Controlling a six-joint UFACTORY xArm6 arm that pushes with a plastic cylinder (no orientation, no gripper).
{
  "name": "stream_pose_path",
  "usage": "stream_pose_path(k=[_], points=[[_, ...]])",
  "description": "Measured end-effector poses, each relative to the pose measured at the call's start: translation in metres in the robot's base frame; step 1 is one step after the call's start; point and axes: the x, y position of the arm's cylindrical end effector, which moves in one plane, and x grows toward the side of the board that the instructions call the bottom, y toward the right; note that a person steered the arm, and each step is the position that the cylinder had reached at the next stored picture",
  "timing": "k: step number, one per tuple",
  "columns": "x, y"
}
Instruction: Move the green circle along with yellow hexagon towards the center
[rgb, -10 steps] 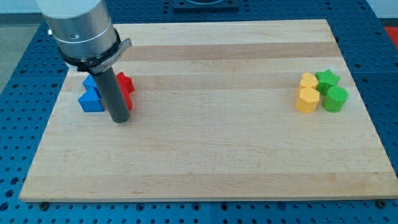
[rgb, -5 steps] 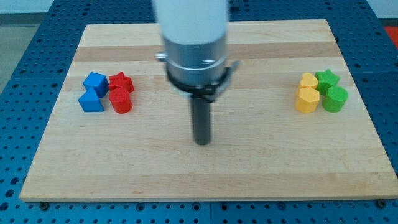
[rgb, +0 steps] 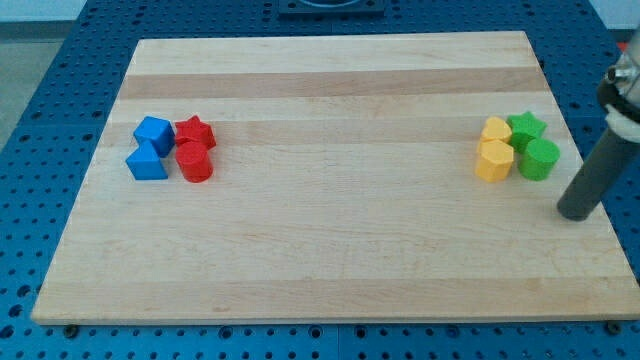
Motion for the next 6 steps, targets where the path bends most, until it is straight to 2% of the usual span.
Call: stream_pose_path(k=[2, 4, 6], points=[[-0.032, 0.028], [-0.060, 0.024], [-0.060, -0.044]])
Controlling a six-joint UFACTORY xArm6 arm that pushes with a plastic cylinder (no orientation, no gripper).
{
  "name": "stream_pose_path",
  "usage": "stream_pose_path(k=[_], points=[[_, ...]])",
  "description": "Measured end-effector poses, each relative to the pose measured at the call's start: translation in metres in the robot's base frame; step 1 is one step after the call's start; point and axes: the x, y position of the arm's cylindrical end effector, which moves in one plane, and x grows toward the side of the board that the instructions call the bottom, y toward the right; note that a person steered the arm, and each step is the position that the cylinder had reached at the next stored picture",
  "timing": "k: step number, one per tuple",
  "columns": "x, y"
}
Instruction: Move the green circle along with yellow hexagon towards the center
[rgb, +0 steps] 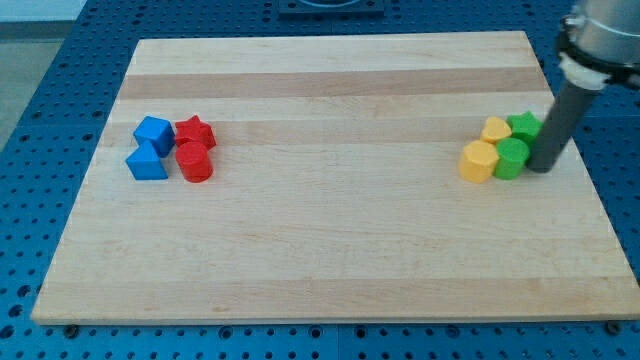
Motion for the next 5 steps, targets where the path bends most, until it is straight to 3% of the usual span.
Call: stream_pose_path(k=[2, 3, 5], points=[[0.007, -0.077], [0.010, -0.080], [0.006, 0.000]])
